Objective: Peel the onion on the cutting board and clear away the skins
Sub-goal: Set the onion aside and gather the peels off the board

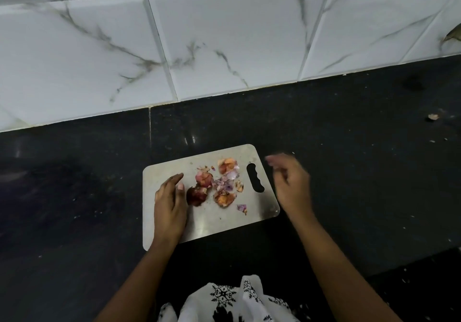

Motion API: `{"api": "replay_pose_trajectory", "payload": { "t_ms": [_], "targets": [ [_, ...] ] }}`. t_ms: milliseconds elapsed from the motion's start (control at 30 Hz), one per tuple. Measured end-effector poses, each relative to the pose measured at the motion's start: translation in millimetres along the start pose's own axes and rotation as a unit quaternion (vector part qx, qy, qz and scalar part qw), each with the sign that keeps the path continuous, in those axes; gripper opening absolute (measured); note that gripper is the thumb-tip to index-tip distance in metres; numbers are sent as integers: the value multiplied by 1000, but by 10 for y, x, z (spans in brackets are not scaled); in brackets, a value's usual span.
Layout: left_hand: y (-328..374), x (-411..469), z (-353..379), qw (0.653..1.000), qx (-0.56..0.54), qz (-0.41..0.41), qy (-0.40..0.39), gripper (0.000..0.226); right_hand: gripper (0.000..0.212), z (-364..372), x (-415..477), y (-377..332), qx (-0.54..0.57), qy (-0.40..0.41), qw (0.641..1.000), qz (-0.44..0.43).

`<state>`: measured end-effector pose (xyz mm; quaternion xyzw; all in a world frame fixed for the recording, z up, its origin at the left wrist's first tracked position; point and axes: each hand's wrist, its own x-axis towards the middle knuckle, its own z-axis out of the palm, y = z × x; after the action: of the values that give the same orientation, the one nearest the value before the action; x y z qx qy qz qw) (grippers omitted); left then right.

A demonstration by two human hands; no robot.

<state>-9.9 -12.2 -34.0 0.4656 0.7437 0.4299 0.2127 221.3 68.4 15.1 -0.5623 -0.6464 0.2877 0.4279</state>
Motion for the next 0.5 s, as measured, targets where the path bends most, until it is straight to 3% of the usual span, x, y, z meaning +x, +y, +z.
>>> {"api": "replay_pose_trajectory", "payload": {
  "t_ms": [100,167,300,433,500],
  "targets": [
    [-2,279,66,999,0,-10,-45,47,36,438,144,-60,-23,-218,976,7],
    [25,467,132,995,13,-11,-103,51,41,710,291,-44,-55,-289,956,23],
    [32,550,270,978,85,68,-175,56,38,1014,284,55,-93,-327,940,-28],
    [41,349,236,980,49,81,-177,61,38,860,32,165,-57,-332,941,-40],
    [-22,220,199,985,17,65,-157,65,40,747,-144,205,-16,-292,956,-5]
  ]
}}
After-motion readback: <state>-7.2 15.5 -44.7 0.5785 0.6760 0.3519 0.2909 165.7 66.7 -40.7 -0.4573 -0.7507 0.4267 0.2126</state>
